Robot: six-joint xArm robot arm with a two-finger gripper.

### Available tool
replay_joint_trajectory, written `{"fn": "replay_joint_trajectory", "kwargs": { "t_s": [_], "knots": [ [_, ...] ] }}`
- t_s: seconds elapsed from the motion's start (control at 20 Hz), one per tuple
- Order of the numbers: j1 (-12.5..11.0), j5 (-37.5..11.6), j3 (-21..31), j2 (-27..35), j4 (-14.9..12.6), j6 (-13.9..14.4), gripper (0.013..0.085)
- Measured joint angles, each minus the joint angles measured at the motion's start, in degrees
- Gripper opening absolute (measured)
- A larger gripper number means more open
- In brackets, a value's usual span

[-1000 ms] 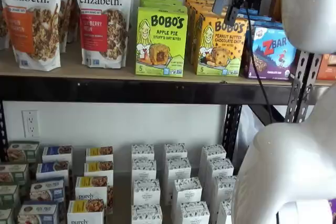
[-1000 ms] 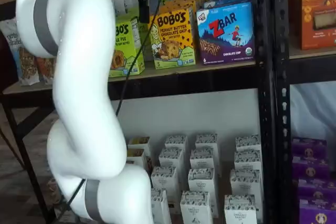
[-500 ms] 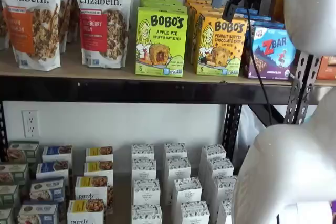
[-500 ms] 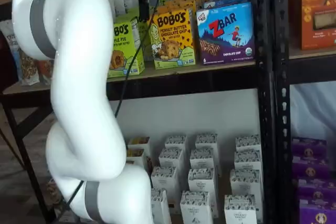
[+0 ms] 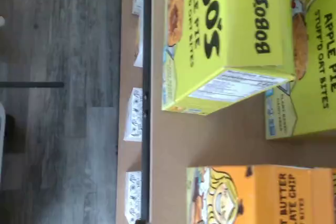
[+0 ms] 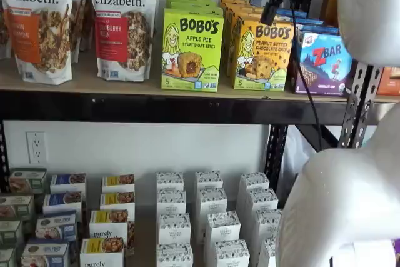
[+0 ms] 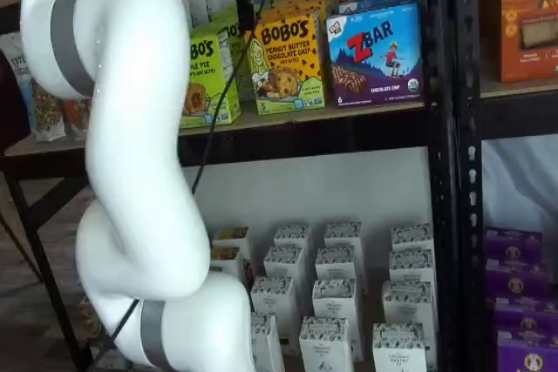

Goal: Pick up the orange box on the top shelf, the fifth box from the left

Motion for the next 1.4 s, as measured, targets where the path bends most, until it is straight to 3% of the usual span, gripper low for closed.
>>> {"fn": "replay_joint_trajectory", "kwargs": {
  "t_s": [0.3, 0.75, 1.4],
  "knots": [
    [0.76, -1.55, -0.78, 1.83, -1.58, 0.13, 0.085],
    [1.75, -5.67, 1.91, 2.22, -3.57, 0.18, 0.085],
    [4.0, -7.54, 4.92, 2.32, -7.22, 1.5, 0.085]
  ]
}}
